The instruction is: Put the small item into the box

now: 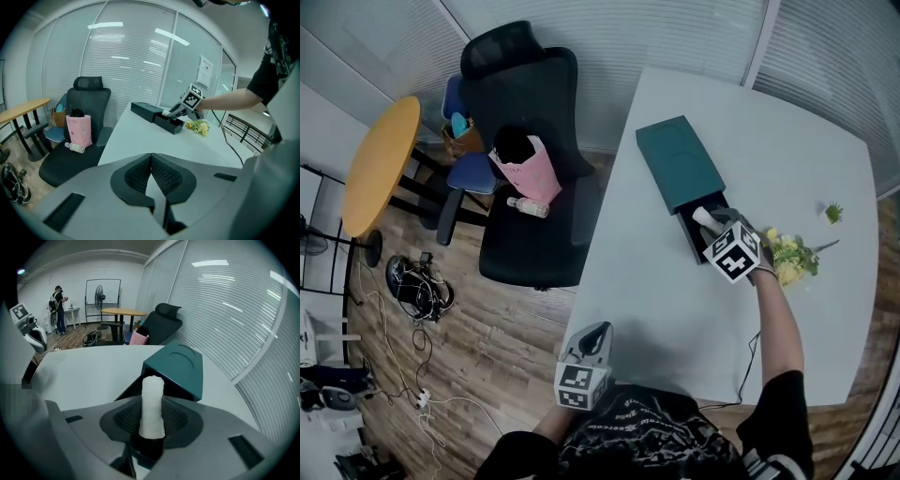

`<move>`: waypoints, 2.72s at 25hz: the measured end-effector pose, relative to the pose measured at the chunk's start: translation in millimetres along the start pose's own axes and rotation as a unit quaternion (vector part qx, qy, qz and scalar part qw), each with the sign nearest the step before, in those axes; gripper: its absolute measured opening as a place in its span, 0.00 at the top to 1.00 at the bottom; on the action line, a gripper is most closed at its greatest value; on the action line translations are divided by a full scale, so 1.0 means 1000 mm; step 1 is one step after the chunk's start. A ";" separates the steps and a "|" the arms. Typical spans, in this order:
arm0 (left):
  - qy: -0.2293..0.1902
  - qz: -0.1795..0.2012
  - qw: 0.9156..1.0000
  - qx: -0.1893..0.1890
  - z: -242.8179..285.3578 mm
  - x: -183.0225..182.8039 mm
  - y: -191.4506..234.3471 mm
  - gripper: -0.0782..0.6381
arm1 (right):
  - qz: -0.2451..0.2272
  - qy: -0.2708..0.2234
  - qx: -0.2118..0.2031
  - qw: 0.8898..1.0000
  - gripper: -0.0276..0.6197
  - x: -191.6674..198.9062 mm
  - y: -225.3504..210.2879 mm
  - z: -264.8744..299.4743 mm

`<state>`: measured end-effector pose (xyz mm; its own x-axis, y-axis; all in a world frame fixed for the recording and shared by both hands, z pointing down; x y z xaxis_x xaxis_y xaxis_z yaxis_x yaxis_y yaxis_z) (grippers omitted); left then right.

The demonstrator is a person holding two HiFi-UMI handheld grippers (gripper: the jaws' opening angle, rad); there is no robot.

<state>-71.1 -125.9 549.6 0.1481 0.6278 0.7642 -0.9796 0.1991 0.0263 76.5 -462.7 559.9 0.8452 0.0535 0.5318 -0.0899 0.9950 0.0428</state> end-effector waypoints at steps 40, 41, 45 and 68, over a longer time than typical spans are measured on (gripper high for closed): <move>-0.020 -0.038 0.999 -0.005 -0.024 -0.002 0.013 0.86 | -0.030 -0.008 0.035 0.999 0.57 -0.024 0.030 -0.028; -0.025 -0.041 0.999 0.001 -0.026 -0.002 0.014 0.86 | -0.028 -0.020 0.041 0.999 0.57 -0.026 0.037 -0.038; -0.038 -0.042 0.998 0.021 -0.028 -0.005 0.017 0.86 | -0.019 -0.055 0.061 0.996 0.57 -0.031 0.063 -0.072; -0.103 0.022 0.981 0.162 -0.028 -0.025 0.012 0.86 | 0.171 -0.250 0.202 0.931 0.57 0.004 0.234 -0.142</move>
<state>-83.2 -118.0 512.6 0.1067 0.4584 0.8823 -0.9811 -0.0955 0.1682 133.8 -217.6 451.6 0.3881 0.2148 0.8962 -0.5854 0.8086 0.0596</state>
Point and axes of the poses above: the fingertips, and each gripper's own axes: z forward along the fingers, y to its left, x out of its underside, the point moved 8 cm from there along -z, backward along the fingers, and after that the axes turned 14 degrees about -x, right-handed, at the moved point
